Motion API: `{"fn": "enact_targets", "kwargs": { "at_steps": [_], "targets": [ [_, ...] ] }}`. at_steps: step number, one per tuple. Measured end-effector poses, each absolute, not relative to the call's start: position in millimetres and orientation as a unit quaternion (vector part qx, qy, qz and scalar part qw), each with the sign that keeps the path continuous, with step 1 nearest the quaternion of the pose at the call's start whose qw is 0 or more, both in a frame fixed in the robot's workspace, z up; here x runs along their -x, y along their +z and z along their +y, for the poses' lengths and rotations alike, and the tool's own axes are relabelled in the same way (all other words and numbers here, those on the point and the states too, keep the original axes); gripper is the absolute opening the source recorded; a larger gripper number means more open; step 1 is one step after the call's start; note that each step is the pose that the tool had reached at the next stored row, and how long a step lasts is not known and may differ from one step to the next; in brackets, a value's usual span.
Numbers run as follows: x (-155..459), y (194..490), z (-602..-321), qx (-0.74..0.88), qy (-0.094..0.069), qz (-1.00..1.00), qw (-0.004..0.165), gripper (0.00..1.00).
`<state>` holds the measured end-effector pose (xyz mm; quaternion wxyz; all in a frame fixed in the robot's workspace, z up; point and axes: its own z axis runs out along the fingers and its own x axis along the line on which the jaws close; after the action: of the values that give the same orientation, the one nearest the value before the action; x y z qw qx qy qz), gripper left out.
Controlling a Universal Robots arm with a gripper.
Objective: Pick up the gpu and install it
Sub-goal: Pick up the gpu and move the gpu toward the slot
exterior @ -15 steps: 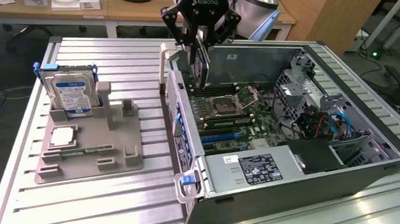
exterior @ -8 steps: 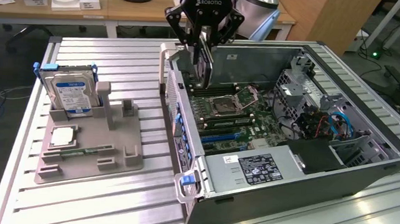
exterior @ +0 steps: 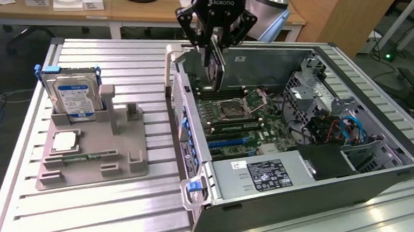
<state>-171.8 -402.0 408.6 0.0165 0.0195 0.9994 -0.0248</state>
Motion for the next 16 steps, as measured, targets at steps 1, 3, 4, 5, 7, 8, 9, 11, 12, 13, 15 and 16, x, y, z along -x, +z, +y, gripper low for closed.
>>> {"fn": "enact_targets", "kwargs": {
  "at_steps": [1, 3, 4, 5, 7, 8, 9, 11, 12, 13, 15, 16],
  "targets": [
    [171, 409, -402, -0.019, -0.025, 0.999, 0.016, 0.28],
    [169, 409, -402, -0.019, -0.025, 0.999, 0.016, 0.28],
    [168, 409, -402, -0.019, -0.025, 0.999, 0.016, 0.28],
    [167, 409, -402, -0.019, -0.025, 0.999, 0.016, 0.28],
    [165, 409, -402, -0.019, -0.025, 0.999, 0.017, 0.28],
    [164, 409, -402, -0.019, -0.025, 0.999, 0.017, 0.28],
    [163, 409, -402, -0.019, -0.025, 0.999, 0.016, 0.28],
    [161, 409, -402, -0.019, -0.025, 0.999, 0.016, 0.28],
    [160, 409, -402, -0.019, -0.025, 0.999, 0.016, 0.28],
    [159, 409, -402, -0.019, -0.025, 0.999, 0.016, 0.28],
    [157, 409, -402, -0.020, -0.025, 0.999, 0.016, 0.28],
    [156, 409, -402, -0.020, -0.025, 0.999, 0.016, 0.28]
  ]
}}
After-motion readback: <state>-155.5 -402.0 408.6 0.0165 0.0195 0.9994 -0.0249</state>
